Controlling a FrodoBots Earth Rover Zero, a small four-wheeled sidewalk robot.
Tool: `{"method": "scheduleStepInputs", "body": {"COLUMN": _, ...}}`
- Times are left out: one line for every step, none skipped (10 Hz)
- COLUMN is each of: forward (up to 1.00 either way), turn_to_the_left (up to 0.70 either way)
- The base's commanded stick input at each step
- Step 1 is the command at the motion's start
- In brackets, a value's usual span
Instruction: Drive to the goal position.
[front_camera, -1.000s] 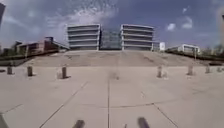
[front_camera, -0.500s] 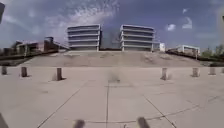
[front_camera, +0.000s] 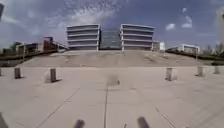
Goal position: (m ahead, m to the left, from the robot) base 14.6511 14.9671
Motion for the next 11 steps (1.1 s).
{"method": "scheduleStepInputs", "body": {"forward": 0.70, "turn_to_the_left": 0.35}}
{"method": "scheduleStepInputs", "body": {"forward": 0.70, "turn_to_the_left": 0.35}}
{"method": "scheduleStepInputs", "body": {"forward": 0.70, "turn_to_the_left": 0.35}}
{"method": "scheduleStepInputs", "body": {"forward": 0.70, "turn_to_the_left": 0.20}}
{"method": "scheduleStepInputs", "body": {"forward": 0.70, "turn_to_the_left": 0.04}}
{"method": "scheduleStepInputs", "body": {"forward": 0.70, "turn_to_the_left": 0.00}}
{"method": "scheduleStepInputs", "body": {"forward": 0.70, "turn_to_the_left": 0.00}}
{"method": "scheduleStepInputs", "body": {"forward": 0.70, "turn_to_the_left": 0.00}}
{"method": "scheduleStepInputs", "body": {"forward": 0.70, "turn_to_the_left": 0.00}}
{"method": "scheduleStepInputs", "body": {"forward": 0.70, "turn_to_the_left": 0.00}}
{"method": "scheduleStepInputs", "body": {"forward": 0.70, "turn_to_the_left": 0.00}}
